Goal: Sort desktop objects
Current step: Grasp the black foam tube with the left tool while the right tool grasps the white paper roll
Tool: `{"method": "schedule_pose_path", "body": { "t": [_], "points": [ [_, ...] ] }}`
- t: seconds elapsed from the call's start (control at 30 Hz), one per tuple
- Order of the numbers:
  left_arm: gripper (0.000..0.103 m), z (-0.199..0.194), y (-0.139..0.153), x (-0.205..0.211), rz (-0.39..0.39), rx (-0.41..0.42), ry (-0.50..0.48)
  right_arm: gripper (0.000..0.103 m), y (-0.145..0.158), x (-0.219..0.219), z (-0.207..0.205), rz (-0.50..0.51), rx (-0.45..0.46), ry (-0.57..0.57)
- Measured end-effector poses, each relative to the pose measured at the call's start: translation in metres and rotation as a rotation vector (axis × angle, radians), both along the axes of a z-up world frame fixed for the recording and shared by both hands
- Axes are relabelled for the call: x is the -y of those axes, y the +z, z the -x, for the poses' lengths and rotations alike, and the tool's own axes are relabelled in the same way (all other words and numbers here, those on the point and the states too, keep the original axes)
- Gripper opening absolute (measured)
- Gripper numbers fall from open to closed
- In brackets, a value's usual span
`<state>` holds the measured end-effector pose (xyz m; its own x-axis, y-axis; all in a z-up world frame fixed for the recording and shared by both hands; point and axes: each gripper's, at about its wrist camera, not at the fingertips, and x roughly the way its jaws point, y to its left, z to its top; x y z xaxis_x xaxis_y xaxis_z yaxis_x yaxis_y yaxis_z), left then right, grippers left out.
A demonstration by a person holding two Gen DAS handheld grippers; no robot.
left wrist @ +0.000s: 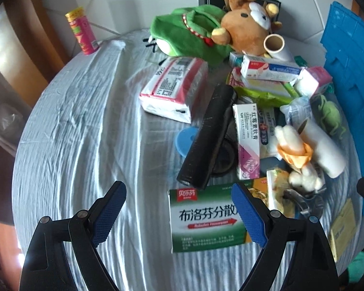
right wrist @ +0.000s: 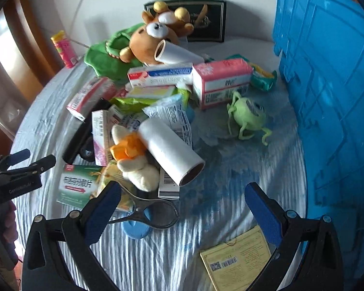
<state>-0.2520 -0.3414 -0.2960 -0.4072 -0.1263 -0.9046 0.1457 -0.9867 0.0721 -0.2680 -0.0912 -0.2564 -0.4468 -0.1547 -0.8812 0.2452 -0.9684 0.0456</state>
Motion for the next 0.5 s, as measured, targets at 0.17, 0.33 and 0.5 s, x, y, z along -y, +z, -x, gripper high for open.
{"method": "schedule_pose_path", "body": {
  "t": [0.17, 0.33, 0.5],
  "points": [
    [0.089, 0.029, -0.02, -0.002, 0.014, 0.029, 0.015, 0.103, -0.02, 0.007, 0.022, -0.023, 0.03, 0.026],
    [0.089, 0.054, -0.039, -0.006, 0.019, 0.058, 0.018, 0.103, -0.035, 0.014, 0.037, -0.058, 0.051, 0.071],
    [0.089, 0.066, -0.051, -0.01, -0.002, 0.069, 0.03, 0.098, -0.049, 0.022, 0.053, -0.093, 0.072, 0.115]
  ]
}}
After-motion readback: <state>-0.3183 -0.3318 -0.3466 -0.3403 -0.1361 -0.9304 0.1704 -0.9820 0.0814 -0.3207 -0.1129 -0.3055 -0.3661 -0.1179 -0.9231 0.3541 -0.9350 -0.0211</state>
